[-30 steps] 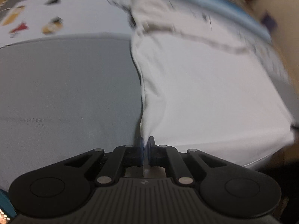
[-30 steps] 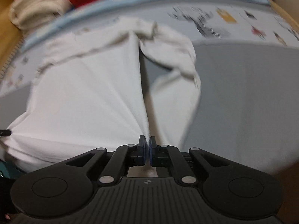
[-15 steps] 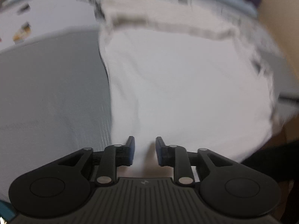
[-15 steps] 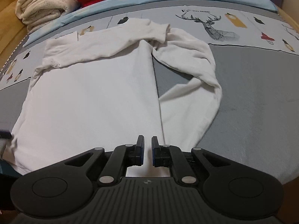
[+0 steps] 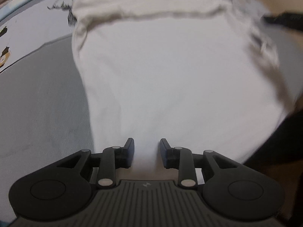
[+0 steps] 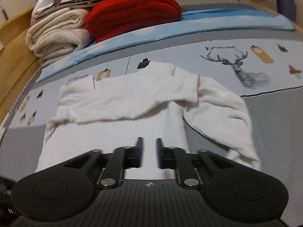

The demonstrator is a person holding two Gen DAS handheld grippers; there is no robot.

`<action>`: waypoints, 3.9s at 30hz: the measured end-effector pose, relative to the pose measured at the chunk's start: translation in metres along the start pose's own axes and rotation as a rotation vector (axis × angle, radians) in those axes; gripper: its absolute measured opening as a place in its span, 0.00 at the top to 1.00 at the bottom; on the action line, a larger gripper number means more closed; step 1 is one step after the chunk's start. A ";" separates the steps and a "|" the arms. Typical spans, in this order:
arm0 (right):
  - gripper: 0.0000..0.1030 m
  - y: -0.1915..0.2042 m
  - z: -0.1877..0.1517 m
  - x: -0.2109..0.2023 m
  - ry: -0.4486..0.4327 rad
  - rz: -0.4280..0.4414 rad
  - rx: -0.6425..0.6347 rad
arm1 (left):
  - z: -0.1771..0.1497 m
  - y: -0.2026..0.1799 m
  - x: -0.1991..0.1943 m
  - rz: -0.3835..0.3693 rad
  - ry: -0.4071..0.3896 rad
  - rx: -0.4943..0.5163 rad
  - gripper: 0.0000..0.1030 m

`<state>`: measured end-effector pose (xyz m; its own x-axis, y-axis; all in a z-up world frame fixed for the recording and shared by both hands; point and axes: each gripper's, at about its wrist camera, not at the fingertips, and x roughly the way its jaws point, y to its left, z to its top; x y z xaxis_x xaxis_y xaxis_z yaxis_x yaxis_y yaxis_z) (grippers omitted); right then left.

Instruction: Fold small clothes

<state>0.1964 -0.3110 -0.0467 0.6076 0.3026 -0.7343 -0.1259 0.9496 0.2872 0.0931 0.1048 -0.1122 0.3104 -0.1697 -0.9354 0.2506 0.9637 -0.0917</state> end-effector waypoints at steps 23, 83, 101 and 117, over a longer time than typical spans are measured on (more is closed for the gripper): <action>0.63 -0.008 0.048 0.117 0.007 -0.074 0.285 | 0.173 0.010 -0.024 0.179 -0.440 -0.215 0.56; 0.77 0.062 0.095 0.126 -0.022 0.183 0.062 | 0.213 0.059 0.010 0.191 -0.502 -0.310 0.96; 0.76 -0.033 0.079 0.144 0.079 -0.281 0.247 | 0.163 0.194 -0.002 0.071 -0.429 -0.798 0.57; 0.87 -0.041 0.083 0.185 0.140 -0.275 0.117 | 0.183 0.143 0.071 0.241 -0.160 -0.480 0.98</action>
<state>0.3791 -0.3004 -0.1436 0.4918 0.0524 -0.8691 0.1240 0.9838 0.1295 0.3189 0.1929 -0.1291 0.4516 0.0742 -0.8891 -0.2785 0.9585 -0.0615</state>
